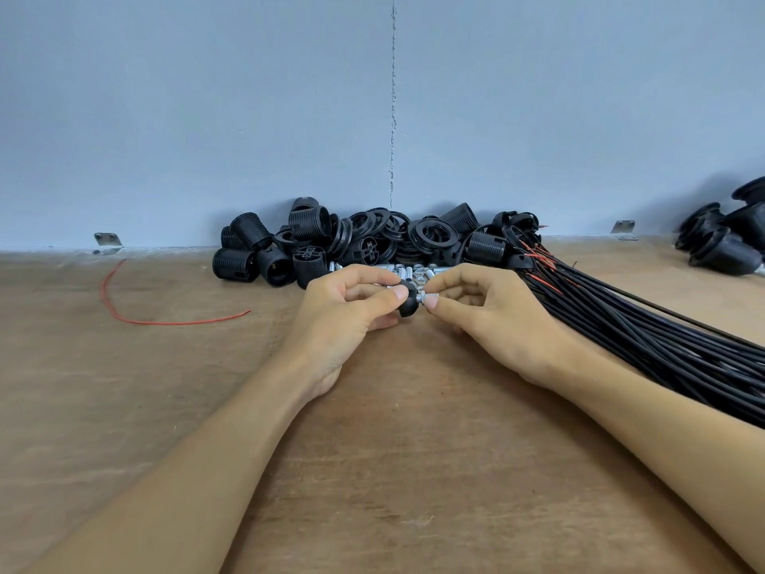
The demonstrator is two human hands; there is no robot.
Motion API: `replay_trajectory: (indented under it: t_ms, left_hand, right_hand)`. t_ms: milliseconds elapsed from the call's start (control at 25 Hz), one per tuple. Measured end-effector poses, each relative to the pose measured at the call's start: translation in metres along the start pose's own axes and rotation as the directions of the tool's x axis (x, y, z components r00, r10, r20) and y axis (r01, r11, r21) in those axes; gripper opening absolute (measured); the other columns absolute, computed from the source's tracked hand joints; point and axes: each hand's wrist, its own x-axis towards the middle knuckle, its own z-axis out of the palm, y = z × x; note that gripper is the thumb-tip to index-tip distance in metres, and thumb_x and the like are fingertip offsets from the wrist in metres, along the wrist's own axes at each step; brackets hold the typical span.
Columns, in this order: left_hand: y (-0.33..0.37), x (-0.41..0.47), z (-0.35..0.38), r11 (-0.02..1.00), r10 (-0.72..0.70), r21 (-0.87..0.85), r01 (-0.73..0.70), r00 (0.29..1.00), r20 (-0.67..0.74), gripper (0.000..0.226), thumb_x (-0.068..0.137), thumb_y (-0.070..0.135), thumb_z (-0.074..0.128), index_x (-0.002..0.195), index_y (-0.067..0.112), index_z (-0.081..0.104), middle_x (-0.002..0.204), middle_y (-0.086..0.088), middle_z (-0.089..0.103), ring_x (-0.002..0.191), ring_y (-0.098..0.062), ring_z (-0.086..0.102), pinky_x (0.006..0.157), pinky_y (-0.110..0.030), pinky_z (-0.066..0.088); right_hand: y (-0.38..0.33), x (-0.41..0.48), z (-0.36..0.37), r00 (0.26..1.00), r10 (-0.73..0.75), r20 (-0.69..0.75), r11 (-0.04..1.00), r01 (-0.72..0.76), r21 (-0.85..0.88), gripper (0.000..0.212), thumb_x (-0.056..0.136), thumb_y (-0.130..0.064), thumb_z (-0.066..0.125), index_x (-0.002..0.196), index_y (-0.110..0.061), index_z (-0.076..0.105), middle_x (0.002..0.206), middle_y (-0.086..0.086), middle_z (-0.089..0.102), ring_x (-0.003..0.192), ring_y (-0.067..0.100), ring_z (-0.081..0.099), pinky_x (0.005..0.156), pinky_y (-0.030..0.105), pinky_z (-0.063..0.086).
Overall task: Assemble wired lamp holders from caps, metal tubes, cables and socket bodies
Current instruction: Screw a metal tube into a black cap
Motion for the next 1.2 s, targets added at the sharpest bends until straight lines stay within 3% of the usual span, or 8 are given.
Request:
replay_trajectory:
  t_ms: [360,560,720,1200]
  left_hand:
    - [-0.0008,0.0026,-0.0028,0.998,-0.02,-0.055,0.02,1.0,-0.011,0.012,0.086,0.004,0.078,0.096,0.008,0.075,0.079,-0.01,0.074,0.083,-0.017,0.075,0.074,-0.029,0.062]
    - [-0.0018,0.0026,-0.0034,0.999,-0.009,-0.037,0.009,1.0,0.018,0.011,0.085,0.005,0.079,0.094,0.011,0.076,0.072,-0.004,0.074,0.08,-0.012,0.075,0.072,-0.025,0.06]
    - [-0.0027,0.0024,-0.003,1.0,0.002,-0.017,-0.002,1.0,0.011,0.011,0.084,0.007,0.08,0.093,0.013,0.077,0.071,-0.002,0.073,0.079,-0.011,0.074,0.072,-0.025,0.06]
    - [0.0009,-0.0001,-0.0026,0.999,-0.01,-0.047,0.011,1.0,0.012,0.011,0.085,0.005,0.078,0.093,0.012,0.076,0.092,-0.02,0.076,0.086,-0.017,0.076,0.075,-0.027,0.061]
  right_hand:
    - [-0.001,0.001,-0.0003,0.999,0.031,-0.027,0.984,-0.026,0.177,0.013,0.084,-0.004,0.078,0.094,-0.007,0.071,0.075,0.007,0.07,0.053,0.015,0.055,0.055,0.022,0.05]
    - [0.0013,0.0009,-0.002,0.999,-0.003,-0.033,0.997,0.005,0.074,0.004,0.09,-0.019,0.074,0.089,-0.016,0.073,0.076,0.002,0.075,0.051,0.006,0.052,0.052,0.016,0.044]
    - [0.0011,0.0007,-0.0014,0.999,-0.002,-0.049,1.0,0.001,-0.025,0.018,0.091,-0.036,0.072,0.08,-0.021,0.072,0.073,-0.003,0.075,0.049,0.008,0.05,0.051,0.017,0.043]
    - [0.0011,0.0014,0.0004,0.999,0.015,-0.047,0.994,-0.02,-0.111,0.042,0.096,-0.05,0.059,0.071,-0.018,0.069,0.065,-0.003,0.072,0.047,0.007,0.05,0.052,0.018,0.042]
